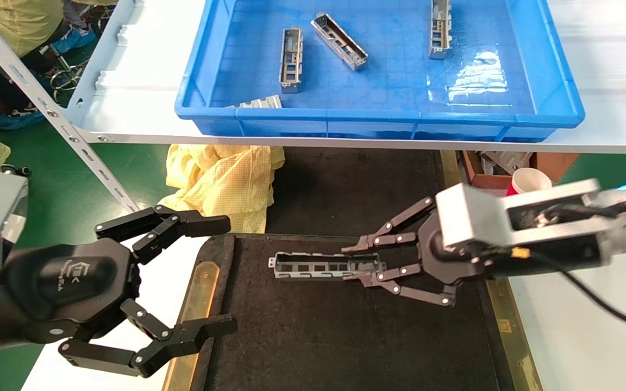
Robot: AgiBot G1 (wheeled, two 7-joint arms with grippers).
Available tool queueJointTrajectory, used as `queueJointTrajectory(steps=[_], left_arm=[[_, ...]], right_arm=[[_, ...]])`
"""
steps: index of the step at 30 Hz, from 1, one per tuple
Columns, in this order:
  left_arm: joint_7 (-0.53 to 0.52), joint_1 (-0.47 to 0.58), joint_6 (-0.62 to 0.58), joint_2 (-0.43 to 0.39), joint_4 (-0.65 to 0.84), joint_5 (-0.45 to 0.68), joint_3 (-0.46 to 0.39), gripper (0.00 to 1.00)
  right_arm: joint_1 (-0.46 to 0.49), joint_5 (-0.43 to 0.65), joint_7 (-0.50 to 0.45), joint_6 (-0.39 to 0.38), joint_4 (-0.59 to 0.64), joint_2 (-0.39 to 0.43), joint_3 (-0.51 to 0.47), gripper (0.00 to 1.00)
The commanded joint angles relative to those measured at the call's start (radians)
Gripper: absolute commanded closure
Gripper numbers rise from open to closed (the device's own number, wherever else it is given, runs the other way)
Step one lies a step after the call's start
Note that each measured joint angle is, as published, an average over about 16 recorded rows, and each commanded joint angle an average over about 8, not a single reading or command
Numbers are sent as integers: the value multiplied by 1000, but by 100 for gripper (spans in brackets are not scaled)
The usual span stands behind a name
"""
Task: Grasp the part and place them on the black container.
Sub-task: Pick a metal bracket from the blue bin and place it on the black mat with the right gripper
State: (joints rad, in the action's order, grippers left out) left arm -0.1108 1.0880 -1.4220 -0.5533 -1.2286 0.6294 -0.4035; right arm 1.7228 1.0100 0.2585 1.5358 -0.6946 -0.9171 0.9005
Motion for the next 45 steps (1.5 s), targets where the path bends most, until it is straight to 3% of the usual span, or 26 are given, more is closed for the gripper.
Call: queueJointTrajectory(steps=[1, 19, 34, 45], left_arm=[[0, 0, 0, 0, 0, 0, 0, 0], [0, 0, 0, 0, 0, 0, 0, 0], [0, 0, 0, 0, 0, 0, 0, 0], [0, 0, 0, 0, 0, 0, 0, 0]], right_arm=[[-16, 10, 31, -12, 19, -20, 12, 100], [-125, 74, 203, -182, 182, -224, 45, 100], [-160, 86, 300, -271, 359, -370, 51, 100], [-158, 89, 361, -289, 422, -420, 56, 100]])
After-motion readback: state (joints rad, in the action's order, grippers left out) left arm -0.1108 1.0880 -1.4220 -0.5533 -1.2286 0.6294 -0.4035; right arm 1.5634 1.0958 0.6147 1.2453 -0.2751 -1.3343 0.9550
